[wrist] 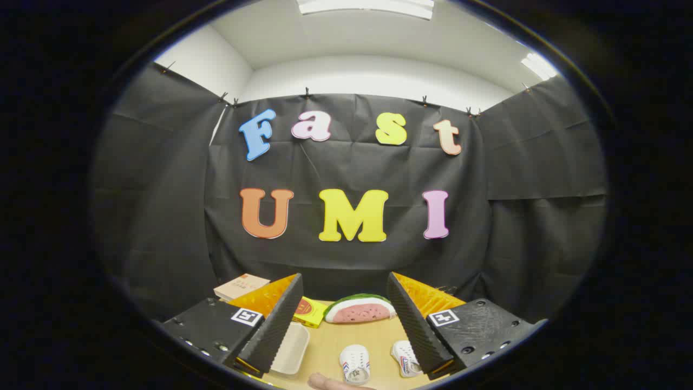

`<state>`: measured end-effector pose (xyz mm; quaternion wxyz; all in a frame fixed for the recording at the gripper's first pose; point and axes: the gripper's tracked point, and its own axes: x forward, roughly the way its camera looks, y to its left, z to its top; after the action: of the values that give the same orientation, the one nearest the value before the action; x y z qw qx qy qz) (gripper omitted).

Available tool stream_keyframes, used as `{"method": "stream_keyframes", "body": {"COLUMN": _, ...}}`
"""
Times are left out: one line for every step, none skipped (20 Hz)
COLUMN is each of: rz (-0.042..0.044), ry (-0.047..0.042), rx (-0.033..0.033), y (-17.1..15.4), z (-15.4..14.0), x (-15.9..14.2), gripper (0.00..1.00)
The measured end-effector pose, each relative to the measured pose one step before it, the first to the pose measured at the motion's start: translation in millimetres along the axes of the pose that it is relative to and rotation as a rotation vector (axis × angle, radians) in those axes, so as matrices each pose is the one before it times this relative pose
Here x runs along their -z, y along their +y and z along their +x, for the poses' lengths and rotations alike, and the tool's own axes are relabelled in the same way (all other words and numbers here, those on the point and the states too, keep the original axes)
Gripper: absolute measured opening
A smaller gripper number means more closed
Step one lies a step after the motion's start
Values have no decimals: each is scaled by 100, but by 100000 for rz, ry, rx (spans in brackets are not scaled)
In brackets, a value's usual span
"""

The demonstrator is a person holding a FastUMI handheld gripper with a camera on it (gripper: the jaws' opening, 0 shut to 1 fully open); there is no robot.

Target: Open the storage box then place both shoes into the box .Put the left shoe in first, then the right shoe, with the right side of both shoes facing outward in a uniform manner.

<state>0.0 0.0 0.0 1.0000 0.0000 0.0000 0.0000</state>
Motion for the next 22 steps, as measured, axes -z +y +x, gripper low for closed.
{"method": "stream_keyframes", "body": {"rz": 664, "ry": 424, "rx": -166, "y": -89, "z": -5, "x": 200, "gripper": 95}}
{"method": "stream_keyframes", "body": {"rz": 478, "ry": 391, "rx": 2, "y": -381, "z": -12, "x": 292, "gripper": 95}}
{"method": "stream_keyframes", "body": {"rz": 726, "ry": 88, "rx": -72, "y": -339, "z": -28, "x": 127, "gripper": 95}}
{"method": "stream_keyframes", "body": {"rz": 466, "ry": 625, "rx": -130, "y": -310, "z": 114, "x": 299, "gripper": 95}}
{"method": "stream_keyframes", "body": {"rz": 310, "ry": 737, "rx": -55, "y": -331, "z": 67, "x": 243, "gripper": 95}}
{"method": "stream_keyframes", "body": {"rz": 450, "ry": 346, "rx": -20, "y": -513, "z": -5, "x": 106, "gripper": 95}}
{"method": "stream_keyframes", "body": {"rz": 573, "ry": 263, "rx": -291, "y": -404, "z": 14, "x": -70, "gripper": 95}}
{"method": "stream_keyframes", "body": {"rz": 408, "ry": -88, "rx": 152, "y": -501, "z": -5, "x": 60, "gripper": 95}}
{"method": "stream_keyframes", "body": {"rz": 284, "ry": -185, "rx": 222, "y": -708, "z": 108, "x": -137, "gripper": 95}}
{"method": "stream_keyframes", "body": {"rz": -173, "ry": 161, "rx": 395, "y": -679, "z": 159, "x": 99, "gripper": 95}}
{"method": "stream_keyframes", "body": {"rz": -105, "ry": 310, "rx": 708, "y": -814, "z": 164, "x": 153, "gripper": 95}}
{"method": "stream_keyframes", "body": {"rz": 62, "ry": 471, "rx": 346, "y": -684, "z": 245, "x": 243, "gripper": 95}}
{"method": "stream_keyframes", "body": {"rz": 16, "ry": 786, "rx": 331, "y": -625, "z": 62, "x": 159, "gripper": 95}}
{"method": "stream_keyframes", "body": {"rz": 136, "ry": 545, "rx": 298, "y": -712, "z": 210, "x": 341, "gripper": 95}}
{"method": "stream_keyframes", "body": {"rz": -80, "ry": 758, "rx": -166, "y": -493, "z": 369, "x": 200, "gripper": 95}}
{"method": "stream_keyframes", "body": {"rz": -190, "ry": 728, "rx": -375, "y": -411, "z": 537, "x": 463, "gripper": 95}}
{"method": "stream_keyframes", "body": {"rz": -67, "ry": 875, "rx": -331, "y": -411, "z": 469, "x": 374, "gripper": 95}}
{"method": "stream_keyframes", "body": {"rz": 238, "ry": 1388, "rx": -1173, "y": -203, "z": 689, "x": 637, "gripper": 95}}
{"method": "stream_keyframes", "body": {"rz": 297, "ry": 1935, "rx": -1589, "y": 89, "z": 746, "x": 780, "gripper": 95}}
{"method": "stream_keyframes", "body": {"rz": 342, "ry": 1875, "rx": -2264, "y": 149, "z": 879, "x": 791, "gripper": 96}}
{"method": "stream_keyframes", "body": {"rz": 640, "ry": 1803, "rx": -2764, "y": 344, "z": 814, "x": 696, "gripper": 97}}
{"method": "stream_keyframes", "body": {"rz": 601, "ry": 2325, "rx": -3204, "y": 330, "z": 1007, "x": 939, "gripper": 97}}
